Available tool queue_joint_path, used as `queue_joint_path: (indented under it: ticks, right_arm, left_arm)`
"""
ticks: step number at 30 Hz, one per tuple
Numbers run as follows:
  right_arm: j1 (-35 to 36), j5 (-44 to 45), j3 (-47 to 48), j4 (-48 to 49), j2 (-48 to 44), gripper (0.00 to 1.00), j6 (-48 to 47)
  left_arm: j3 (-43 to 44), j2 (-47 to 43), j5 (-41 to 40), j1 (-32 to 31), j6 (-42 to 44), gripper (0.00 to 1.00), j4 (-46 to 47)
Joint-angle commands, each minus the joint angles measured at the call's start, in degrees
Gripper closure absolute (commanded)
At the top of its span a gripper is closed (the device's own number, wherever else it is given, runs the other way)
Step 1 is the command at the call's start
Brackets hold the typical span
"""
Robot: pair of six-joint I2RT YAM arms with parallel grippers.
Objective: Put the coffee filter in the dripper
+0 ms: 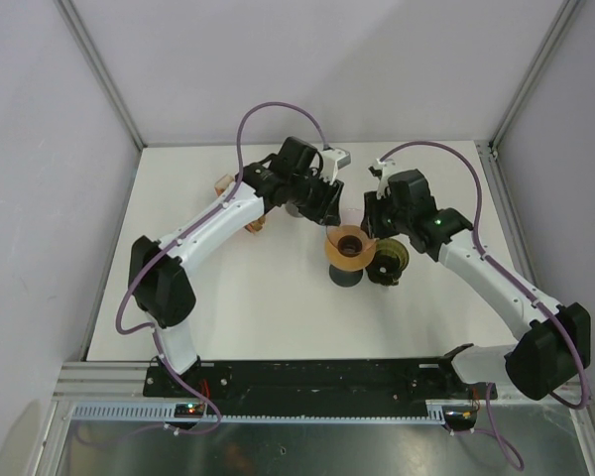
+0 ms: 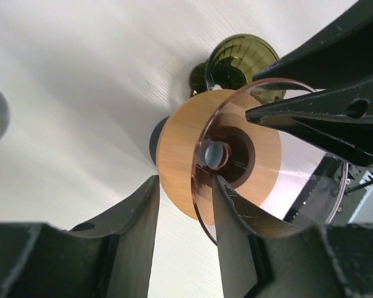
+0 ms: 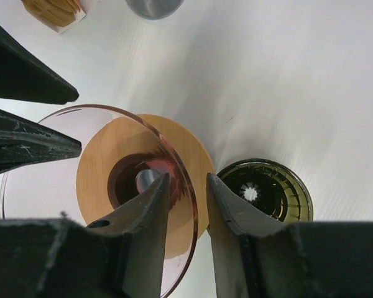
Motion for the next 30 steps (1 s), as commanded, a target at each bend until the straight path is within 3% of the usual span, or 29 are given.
queue_joint_path:
  ticks: [1, 7, 13, 16, 30]
  right_arm:
    - [0.4, 2.2, 2.8, -1.1, -0.2, 0.67, -1.6]
    - [1.0, 2.0, 3.0, -2.0, 0.6, 0.80, -2.4]
    - [2.4, 2.6, 4.5, -3.1, 0.6, 0.97, -4.8]
    - [2.6, 2.6, 4.6, -3.8, 1.1, 1.00, -6.1]
    - [0.7, 1.2, 3.0, -7.4, 8.2, 1.00, -6.6]
  left_arm:
    - [2.7, -1.6, -2.0, 0.4, 2.1, 0.57, 0.2]
    - [0.5, -1.5, -0.1, 0.1, 2.5, 0.65, -0.1]
    - [0.2, -2.1, -2.5, -1.3, 4.5, 0.88, -0.8]
    - [0.0, -2.2, -3.0, -1.5, 5.5, 0.98, -1.1]
    - [-4.8, 2.8, -2.2, -1.5, 7.8, 1.00, -2.6]
